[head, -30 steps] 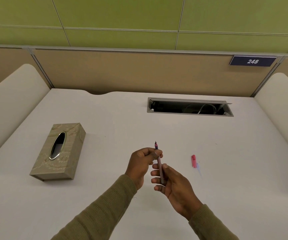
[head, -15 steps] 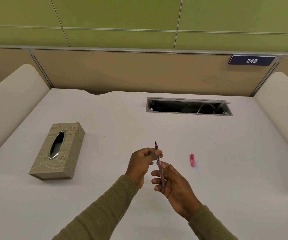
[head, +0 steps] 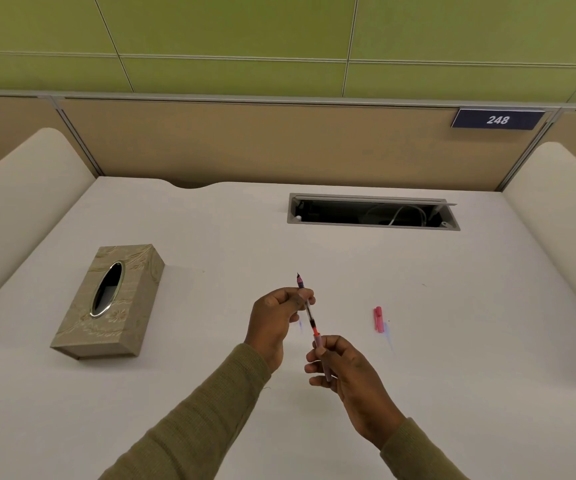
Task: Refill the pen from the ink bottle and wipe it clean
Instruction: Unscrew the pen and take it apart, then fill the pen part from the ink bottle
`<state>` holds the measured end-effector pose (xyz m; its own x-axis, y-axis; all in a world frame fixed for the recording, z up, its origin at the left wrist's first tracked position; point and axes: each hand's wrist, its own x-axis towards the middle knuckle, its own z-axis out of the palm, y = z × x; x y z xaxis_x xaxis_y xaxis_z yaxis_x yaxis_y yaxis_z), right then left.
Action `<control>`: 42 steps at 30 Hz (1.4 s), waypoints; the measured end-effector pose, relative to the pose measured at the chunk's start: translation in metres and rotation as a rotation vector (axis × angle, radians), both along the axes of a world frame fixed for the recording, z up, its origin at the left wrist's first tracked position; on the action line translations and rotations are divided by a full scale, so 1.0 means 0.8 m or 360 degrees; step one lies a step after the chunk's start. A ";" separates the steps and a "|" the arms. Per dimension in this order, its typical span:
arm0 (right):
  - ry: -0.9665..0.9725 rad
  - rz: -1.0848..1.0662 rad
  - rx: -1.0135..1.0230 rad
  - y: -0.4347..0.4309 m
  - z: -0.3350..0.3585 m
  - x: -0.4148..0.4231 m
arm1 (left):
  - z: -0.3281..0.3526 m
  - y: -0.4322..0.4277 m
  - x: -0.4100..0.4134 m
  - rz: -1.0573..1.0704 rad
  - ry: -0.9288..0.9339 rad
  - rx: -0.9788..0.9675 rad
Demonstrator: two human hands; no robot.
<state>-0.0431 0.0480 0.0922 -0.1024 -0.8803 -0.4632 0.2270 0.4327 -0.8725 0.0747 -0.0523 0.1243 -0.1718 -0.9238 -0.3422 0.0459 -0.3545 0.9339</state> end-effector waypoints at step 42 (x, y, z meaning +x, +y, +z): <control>0.1453 -0.0445 0.0150 -0.046 -0.125 -0.192 | -0.028 0.042 -0.032 0.0087 -0.0030 0.0128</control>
